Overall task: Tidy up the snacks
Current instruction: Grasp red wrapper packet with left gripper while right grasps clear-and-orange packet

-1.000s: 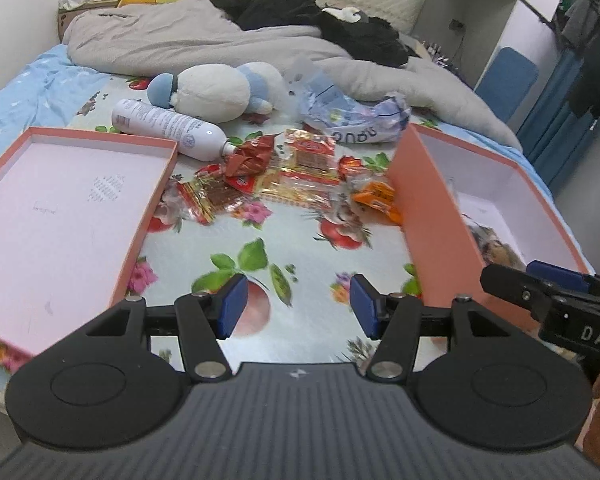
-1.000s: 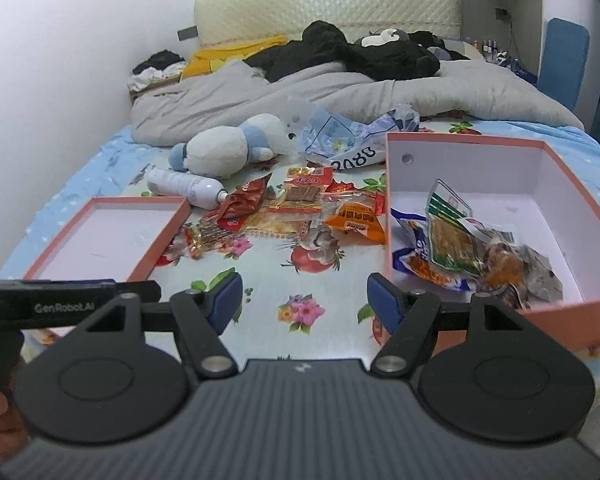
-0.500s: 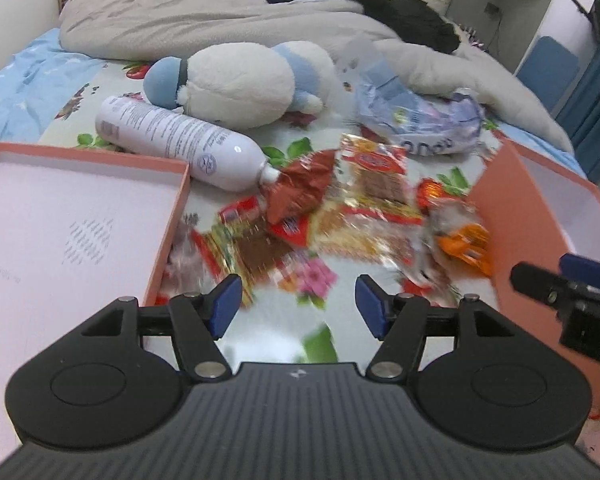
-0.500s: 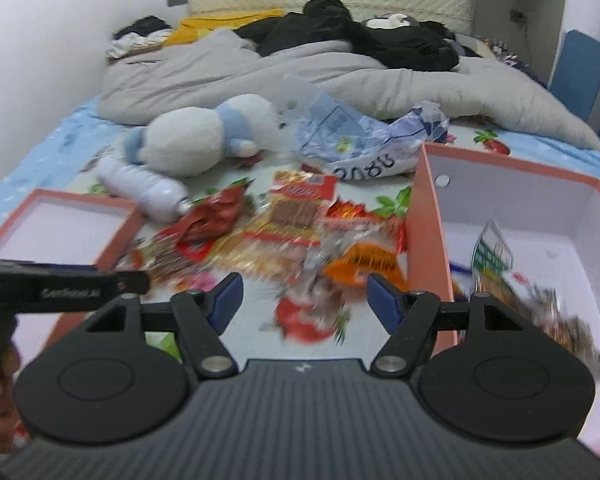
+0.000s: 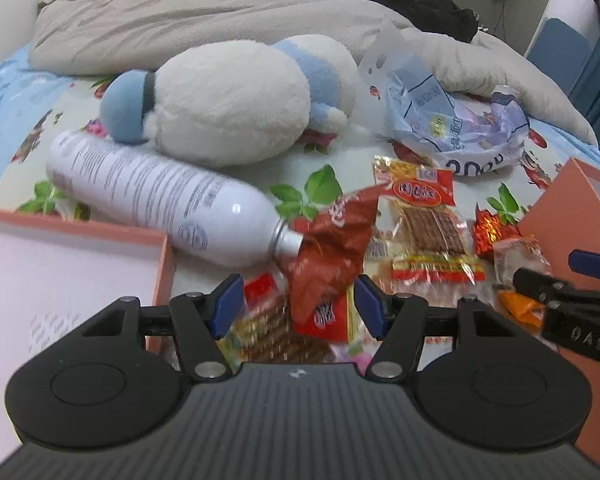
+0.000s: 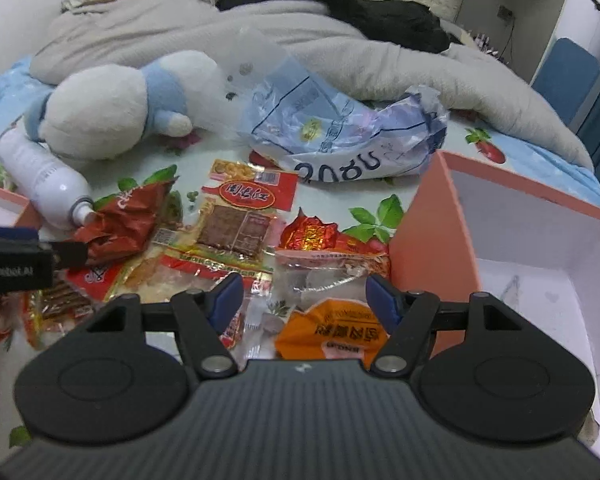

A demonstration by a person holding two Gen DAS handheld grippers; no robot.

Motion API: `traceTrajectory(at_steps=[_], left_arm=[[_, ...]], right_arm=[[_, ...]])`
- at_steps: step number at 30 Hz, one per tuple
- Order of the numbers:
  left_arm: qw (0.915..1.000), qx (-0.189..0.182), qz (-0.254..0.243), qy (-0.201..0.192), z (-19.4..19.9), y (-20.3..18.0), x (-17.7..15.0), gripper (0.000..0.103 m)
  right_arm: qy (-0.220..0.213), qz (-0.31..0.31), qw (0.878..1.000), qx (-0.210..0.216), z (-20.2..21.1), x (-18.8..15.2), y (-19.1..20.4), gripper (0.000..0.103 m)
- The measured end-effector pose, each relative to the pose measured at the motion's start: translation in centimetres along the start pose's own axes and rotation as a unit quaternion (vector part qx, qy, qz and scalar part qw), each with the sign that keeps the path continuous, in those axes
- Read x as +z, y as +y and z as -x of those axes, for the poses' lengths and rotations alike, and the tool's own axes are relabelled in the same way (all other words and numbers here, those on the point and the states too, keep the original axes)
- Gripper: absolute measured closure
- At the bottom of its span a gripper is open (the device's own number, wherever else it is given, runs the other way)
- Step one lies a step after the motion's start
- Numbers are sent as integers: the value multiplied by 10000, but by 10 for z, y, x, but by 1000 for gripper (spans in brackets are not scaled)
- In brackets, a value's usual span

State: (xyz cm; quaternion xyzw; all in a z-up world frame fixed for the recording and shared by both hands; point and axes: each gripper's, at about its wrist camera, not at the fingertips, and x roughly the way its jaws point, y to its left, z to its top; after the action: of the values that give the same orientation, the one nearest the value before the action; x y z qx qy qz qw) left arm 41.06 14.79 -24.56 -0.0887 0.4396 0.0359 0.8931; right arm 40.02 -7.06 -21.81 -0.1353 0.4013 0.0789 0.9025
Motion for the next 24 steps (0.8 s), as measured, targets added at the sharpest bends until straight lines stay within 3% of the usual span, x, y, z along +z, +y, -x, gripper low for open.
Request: traceTrajectory(at_steps=[10, 13, 20, 24], left_arm=[[9987, -118, -255, 422, -38, -7, 15, 43], [9987, -209, -128, 446, -43, -5, 15, 44], [9988, -233, -266, 326, -44, -12, 15, 59], [9989, -262, -299, 243, -41, -12, 13, 63]], right_arm=[[105, 552, 9967, -587, -40, 7, 7, 38], [171, 713, 9946, -733, -47, 6, 7, 39], [356, 950, 9913, -834, -64, -6, 15, 40], [354, 845, 9925, -808, -61, -10, 15, 50]])
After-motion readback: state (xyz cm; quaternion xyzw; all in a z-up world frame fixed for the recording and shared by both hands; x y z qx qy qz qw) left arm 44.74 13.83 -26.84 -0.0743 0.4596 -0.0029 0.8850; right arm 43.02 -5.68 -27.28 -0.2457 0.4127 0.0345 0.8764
